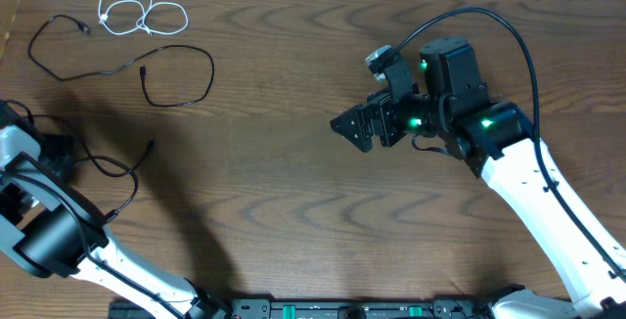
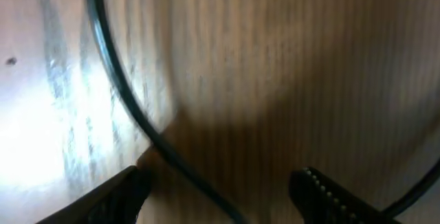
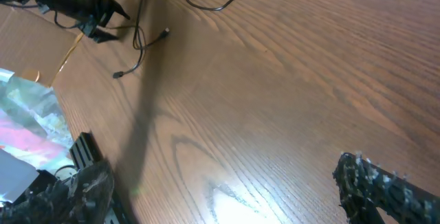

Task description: Untangle cables

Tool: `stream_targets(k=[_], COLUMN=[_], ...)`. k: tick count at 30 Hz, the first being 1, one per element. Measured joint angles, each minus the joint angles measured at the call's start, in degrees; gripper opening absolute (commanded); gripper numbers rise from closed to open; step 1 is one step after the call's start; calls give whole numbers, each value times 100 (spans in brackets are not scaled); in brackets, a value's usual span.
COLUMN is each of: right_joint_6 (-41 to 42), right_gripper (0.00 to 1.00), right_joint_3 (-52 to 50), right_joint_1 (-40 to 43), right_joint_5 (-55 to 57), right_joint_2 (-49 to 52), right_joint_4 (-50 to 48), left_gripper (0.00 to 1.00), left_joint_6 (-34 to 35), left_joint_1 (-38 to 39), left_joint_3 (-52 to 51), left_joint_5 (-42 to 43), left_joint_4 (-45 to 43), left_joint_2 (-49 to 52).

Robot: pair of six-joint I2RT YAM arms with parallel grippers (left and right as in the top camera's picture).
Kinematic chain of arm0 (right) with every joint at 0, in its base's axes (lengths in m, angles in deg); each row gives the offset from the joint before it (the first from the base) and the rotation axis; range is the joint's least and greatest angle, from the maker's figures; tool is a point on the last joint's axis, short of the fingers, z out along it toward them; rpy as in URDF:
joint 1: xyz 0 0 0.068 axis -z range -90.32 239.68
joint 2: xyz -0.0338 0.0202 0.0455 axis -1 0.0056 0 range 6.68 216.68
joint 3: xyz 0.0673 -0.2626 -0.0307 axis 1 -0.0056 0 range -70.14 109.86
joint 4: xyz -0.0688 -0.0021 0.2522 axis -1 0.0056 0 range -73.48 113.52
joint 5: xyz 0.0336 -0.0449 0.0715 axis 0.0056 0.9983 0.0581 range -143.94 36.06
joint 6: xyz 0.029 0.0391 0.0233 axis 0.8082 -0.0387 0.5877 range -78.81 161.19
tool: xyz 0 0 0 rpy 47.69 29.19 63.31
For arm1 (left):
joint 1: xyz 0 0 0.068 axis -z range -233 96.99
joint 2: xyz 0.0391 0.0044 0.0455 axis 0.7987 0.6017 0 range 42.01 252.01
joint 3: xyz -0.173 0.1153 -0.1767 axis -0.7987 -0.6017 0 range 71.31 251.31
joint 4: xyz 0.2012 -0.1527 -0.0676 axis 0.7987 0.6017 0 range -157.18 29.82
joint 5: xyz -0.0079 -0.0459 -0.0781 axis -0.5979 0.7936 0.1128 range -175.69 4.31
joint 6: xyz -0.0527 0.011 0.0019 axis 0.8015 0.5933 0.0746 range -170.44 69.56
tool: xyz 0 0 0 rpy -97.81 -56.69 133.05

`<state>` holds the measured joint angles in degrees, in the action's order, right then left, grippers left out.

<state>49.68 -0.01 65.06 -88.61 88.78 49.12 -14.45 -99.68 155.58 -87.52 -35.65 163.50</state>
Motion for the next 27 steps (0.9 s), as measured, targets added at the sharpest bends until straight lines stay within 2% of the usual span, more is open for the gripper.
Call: stream_targets(k=[6, 13, 17, 22, 27], right_joint_6=[-2, -2, 4, 103, 160], right_gripper=[99, 99, 99, 99, 99], right_joint_3=[0, 0, 0, 0, 0], right_joint_1=[0, 0, 0, 0, 0], right_joint_5=[0, 20, 22, 15, 15], right_joint_2=[0, 0, 0, 0, 2], right_joint_4=[35, 70, 105, 232, 444], left_gripper=[98, 98, 98, 98, 98], left_joint_6=[-22, -22, -33, -203, -765], left_joint_1=[-4, 2, 173, 896, 2243], left_joint_3=[-118, -129, -127, -127, -129], left_joint_5=[184, 1534, 2144, 2452, 2557], left_joint_4=[549, 509, 448, 446, 420], left_joint_2=[-402, -1937, -2496, -2745, -2754])
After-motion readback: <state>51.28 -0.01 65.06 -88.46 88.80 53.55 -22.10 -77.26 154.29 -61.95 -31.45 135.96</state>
